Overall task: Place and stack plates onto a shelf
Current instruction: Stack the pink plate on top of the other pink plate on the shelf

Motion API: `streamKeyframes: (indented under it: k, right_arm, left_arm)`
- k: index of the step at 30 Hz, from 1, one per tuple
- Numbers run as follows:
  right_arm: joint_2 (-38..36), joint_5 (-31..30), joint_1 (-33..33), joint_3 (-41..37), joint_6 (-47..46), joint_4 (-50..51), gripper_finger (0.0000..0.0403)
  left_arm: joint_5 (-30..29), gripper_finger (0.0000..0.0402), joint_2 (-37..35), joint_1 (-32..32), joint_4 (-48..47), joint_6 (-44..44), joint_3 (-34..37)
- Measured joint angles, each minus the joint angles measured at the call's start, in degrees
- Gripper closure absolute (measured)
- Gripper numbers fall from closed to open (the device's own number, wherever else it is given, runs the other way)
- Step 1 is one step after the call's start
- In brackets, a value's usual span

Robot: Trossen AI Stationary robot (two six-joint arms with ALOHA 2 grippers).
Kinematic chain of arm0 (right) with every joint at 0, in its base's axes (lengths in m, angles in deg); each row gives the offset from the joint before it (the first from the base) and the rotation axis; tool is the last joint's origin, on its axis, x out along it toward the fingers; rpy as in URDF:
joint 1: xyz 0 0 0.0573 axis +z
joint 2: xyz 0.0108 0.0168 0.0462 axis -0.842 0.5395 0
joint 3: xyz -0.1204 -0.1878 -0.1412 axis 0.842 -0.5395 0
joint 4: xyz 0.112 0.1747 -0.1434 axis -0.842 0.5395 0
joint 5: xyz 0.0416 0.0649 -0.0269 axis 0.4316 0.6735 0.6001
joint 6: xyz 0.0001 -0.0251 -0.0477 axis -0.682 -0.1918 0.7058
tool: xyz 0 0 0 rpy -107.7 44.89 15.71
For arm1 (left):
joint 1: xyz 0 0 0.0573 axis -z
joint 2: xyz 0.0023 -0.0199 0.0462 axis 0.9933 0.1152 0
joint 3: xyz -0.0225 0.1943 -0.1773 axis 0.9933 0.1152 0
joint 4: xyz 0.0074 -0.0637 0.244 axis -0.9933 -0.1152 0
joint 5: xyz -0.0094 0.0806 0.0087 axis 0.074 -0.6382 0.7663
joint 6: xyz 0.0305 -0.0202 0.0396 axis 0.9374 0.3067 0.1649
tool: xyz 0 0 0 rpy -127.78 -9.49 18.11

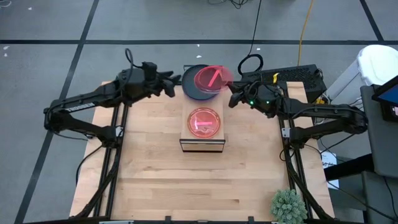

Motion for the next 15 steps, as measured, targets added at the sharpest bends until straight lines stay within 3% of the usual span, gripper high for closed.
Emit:
streamKeyframes:
  k: [6,15]
  right_arm:
    - [-3.31,0.62,0.00,0.00,-5.20,4.61,0.0402]
    - [-6.03,10.34,0.02,0.00,-19.14,11.13,0.0403]
  left_arm:
    - [0.03,0.0149,-2.53,-1.97,-4.61,0.61,0.02]
    - [6.75,0.0149,-3.59,-3.90,-6.89,5.40,0.02]
